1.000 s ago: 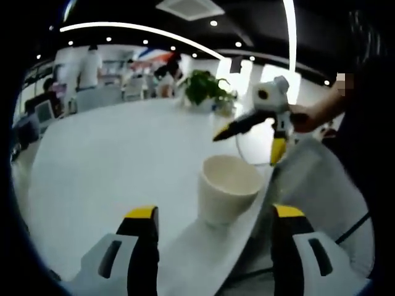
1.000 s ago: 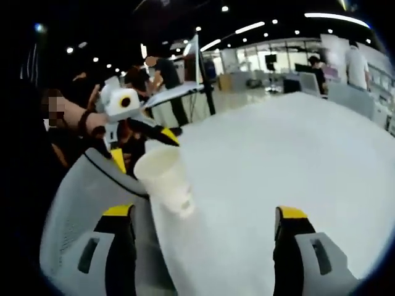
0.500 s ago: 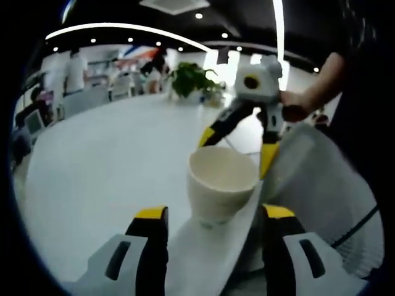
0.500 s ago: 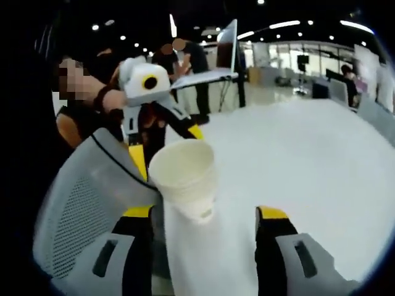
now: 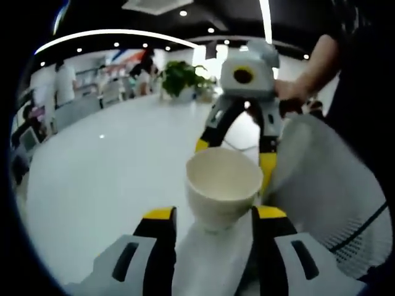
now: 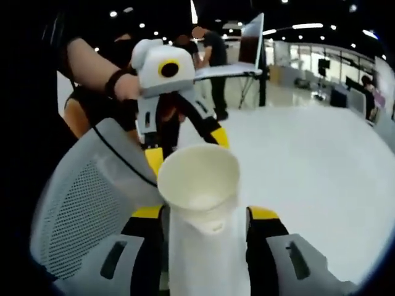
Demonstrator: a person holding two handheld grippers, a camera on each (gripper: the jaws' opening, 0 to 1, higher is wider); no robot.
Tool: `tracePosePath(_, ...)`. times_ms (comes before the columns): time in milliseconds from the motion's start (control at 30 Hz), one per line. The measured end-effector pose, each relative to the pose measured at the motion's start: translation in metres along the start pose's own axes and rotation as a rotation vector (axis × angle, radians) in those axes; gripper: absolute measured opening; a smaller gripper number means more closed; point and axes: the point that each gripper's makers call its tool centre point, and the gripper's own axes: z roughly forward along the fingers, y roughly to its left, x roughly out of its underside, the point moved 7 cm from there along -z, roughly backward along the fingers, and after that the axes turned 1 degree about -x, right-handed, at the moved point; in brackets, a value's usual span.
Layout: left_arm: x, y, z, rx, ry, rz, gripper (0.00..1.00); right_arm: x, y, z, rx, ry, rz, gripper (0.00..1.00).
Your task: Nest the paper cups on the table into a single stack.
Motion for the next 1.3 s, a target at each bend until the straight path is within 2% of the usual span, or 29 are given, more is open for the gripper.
tracePosePath(100,0.000,-0.001,0.001,0.009,0.001,0.012,0.43,-0.001,0.003,0.002,-0.021,0.006,-0.023,0.45)
tracePosePath(233,-0.001,-0.006,0.003,0.045,0.007,0.045,0.40,0.000,0.002,0.001,-0.012,0.008,-0.042,0.40)
tracePosePath(667,-0.007,-0.003,0.009,0.068,0.027,0.090,0.40,0.003,0.001,-0.006,-0.002,-0.003,-0.028,0.38)
tracePosePath(1300,-0.044,0.023,0.025,0.115,0.030,0.158,0.39,-0.004,-0.026,-0.037,0.068,-0.046,0.004,0.38)
